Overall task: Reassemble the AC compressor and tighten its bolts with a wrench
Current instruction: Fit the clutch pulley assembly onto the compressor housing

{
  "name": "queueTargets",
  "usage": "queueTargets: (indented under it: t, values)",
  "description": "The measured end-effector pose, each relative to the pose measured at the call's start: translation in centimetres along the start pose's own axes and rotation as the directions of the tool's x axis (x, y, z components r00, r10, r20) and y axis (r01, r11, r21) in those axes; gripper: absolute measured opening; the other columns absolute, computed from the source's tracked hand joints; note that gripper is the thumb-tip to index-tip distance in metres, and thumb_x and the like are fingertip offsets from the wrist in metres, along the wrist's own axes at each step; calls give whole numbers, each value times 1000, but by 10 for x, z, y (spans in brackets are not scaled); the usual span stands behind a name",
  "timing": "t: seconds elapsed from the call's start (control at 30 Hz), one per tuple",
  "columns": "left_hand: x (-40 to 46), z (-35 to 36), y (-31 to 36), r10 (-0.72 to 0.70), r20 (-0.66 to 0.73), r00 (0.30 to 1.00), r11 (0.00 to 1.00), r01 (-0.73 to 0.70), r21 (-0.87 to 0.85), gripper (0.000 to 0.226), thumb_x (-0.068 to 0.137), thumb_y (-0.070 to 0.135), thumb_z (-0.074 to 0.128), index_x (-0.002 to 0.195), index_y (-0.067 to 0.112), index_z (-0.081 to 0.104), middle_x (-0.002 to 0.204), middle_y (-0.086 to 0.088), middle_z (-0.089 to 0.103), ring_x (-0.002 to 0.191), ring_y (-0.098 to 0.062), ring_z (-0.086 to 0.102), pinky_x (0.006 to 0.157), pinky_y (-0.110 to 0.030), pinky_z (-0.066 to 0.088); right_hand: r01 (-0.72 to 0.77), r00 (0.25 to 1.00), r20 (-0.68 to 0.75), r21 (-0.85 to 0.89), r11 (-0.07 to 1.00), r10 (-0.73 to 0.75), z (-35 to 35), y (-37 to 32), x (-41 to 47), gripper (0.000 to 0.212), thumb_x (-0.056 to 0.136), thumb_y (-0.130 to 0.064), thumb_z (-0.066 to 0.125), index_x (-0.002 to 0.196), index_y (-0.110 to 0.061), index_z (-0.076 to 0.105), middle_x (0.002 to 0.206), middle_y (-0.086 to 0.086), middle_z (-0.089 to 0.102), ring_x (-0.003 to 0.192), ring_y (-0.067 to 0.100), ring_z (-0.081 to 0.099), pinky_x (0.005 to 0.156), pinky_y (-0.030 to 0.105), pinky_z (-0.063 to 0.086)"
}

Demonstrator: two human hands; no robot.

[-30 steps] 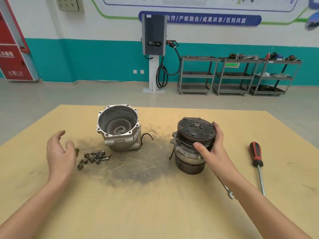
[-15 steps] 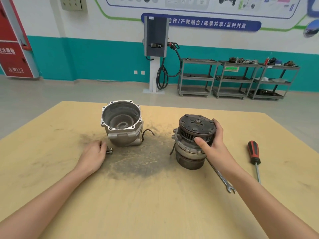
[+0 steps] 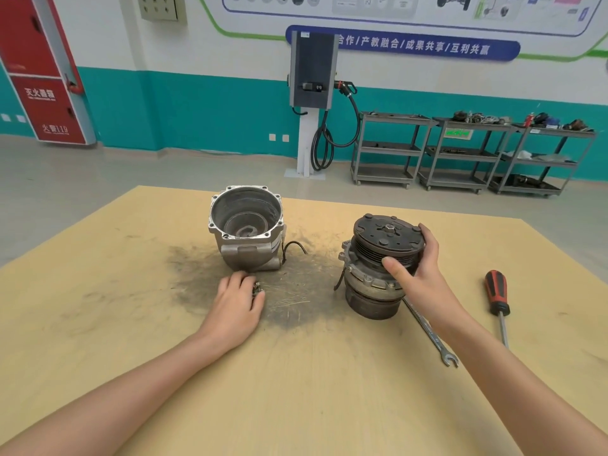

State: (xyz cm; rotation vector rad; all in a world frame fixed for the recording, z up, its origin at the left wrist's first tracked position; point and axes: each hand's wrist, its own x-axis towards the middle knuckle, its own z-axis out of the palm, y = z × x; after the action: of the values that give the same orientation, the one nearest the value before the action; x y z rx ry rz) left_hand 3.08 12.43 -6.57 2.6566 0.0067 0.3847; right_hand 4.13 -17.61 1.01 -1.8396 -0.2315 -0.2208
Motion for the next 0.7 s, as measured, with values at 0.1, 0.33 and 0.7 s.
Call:
queueTargets:
  t: [0.1,0.33,0.7]
  values:
    - [-1,4,10,55,23,998,998,-54,-12,40,104,32,42,137,10,49,141,-5,44,133,-23,31,112,-30,25,17,1000,-7,-35,999,-17,0,2,0,90,90,-31,63,153,-29,-1,155,-5,24,141,13,29,119,38,24]
    - [0,19,53,218,104,970,973,-208,-100,41,103,28,46,139,8,46,143,-6,41,136,-21,29,111,-26,21,42,998,42,-80,996,-38,-6,4,2,77,97,-22,56,150,-36,3,151,-6,26,141,18,28,119,46,25]
    - [-38,50,125,425,215,879,898,-381,-217,35,104,26,45,134,9,45,143,-8,28,137,-20,18,112,-25,18,54,996,83,-113,992,-44,-11,1,4,73,97,-19,56,149,-28,5,144,-5,29,138,21,31,117,46,28]
